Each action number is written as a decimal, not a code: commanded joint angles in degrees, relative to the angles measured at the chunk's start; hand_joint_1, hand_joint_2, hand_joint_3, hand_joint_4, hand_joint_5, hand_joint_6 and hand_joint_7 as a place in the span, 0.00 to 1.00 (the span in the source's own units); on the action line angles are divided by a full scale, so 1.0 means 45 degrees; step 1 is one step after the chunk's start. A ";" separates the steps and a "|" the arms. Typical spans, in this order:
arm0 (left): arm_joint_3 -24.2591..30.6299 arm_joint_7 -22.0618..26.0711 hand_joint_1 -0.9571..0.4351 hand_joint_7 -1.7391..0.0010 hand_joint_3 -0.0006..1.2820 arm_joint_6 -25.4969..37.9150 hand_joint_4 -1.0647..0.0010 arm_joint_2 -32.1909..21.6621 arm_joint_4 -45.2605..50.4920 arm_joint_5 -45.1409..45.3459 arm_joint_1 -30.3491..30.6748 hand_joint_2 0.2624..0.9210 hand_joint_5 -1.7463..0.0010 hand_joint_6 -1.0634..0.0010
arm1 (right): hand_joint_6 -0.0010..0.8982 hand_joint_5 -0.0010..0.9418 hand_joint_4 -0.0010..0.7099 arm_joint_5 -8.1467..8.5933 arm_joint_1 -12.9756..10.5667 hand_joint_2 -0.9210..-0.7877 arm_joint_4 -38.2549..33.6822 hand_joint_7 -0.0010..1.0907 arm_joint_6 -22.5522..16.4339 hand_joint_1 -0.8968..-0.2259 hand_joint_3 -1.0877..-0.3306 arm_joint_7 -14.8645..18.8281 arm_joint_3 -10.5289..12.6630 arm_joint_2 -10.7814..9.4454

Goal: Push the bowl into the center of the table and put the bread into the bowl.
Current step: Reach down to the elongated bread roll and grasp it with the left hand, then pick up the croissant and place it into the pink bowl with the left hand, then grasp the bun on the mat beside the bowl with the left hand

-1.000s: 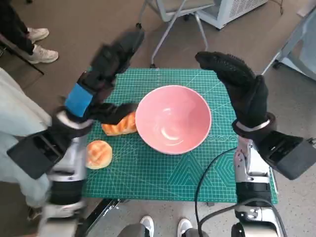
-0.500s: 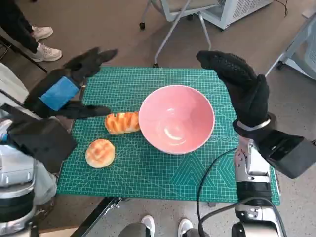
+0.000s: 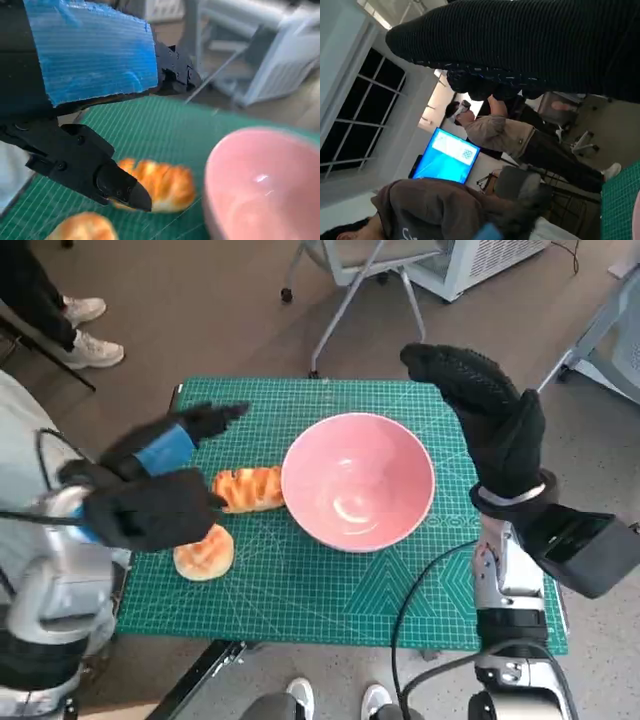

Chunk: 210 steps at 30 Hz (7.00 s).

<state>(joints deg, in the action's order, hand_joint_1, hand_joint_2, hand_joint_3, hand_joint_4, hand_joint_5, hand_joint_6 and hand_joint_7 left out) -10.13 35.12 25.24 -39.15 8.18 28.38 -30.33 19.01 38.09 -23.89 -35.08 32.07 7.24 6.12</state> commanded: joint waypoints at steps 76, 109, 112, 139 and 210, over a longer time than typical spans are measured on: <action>-0.1646 -0.3774 0.69 0.44 0.03 -0.3767 0.34 0.0370 -1.0072 0.1229 -0.3723 0.99 0.29 0.32 | 0.00 0.00 0.26 0.0427 -0.0620 0.00 0.0418 0.57 0.0726 0.30 0.44 0.0134 -0.0107 -0.0086; -0.1319 -0.2305 0.69 0.37 0.01 -0.4905 0.22 0.1722 -0.0839 0.0289 -0.2219 0.99 0.41 0.38 | 0.00 0.00 0.27 0.0717 -0.0639 0.00 0.0340 0.57 0.0798 0.29 0.45 0.0491 0.0012 0.0039; -0.1659 -0.2307 0.69 0.36 0.01 -0.5123 0.23 0.2051 -0.1360 0.0435 -0.2353 0.99 0.40 0.39 | 0.00 0.00 0.27 0.0794 -0.0689 0.00 0.0399 0.57 0.0836 0.29 0.45 0.0524 0.0032 0.0086; -0.2610 -0.1470 0.69 0.86 0.04 -0.6092 0.71 0.3162 -0.5080 0.0681 -0.2917 0.90 0.89 0.60 | 0.00 0.00 0.26 0.0801 -0.0813 0.00 0.0471 0.56 0.0873 0.31 0.46 0.0424 0.0162 0.0054; 0.3818 0.1151 0.68 1.00 0.00 -0.5331 0.85 -0.2113 0.3707 -0.2869 0.5601 0.62 1.00 0.70 | 0.00 0.00 0.26 0.0855 -0.1019 0.00 0.0789 0.55 0.1325 0.29 0.47 0.0483 -0.0061 -0.0326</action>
<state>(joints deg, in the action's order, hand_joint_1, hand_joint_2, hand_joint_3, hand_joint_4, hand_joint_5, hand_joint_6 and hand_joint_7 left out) 8.38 40.03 0.77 -48.51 25.48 14.78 -5.89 22.44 34.68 -20.16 -30.17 34.01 6.82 4.41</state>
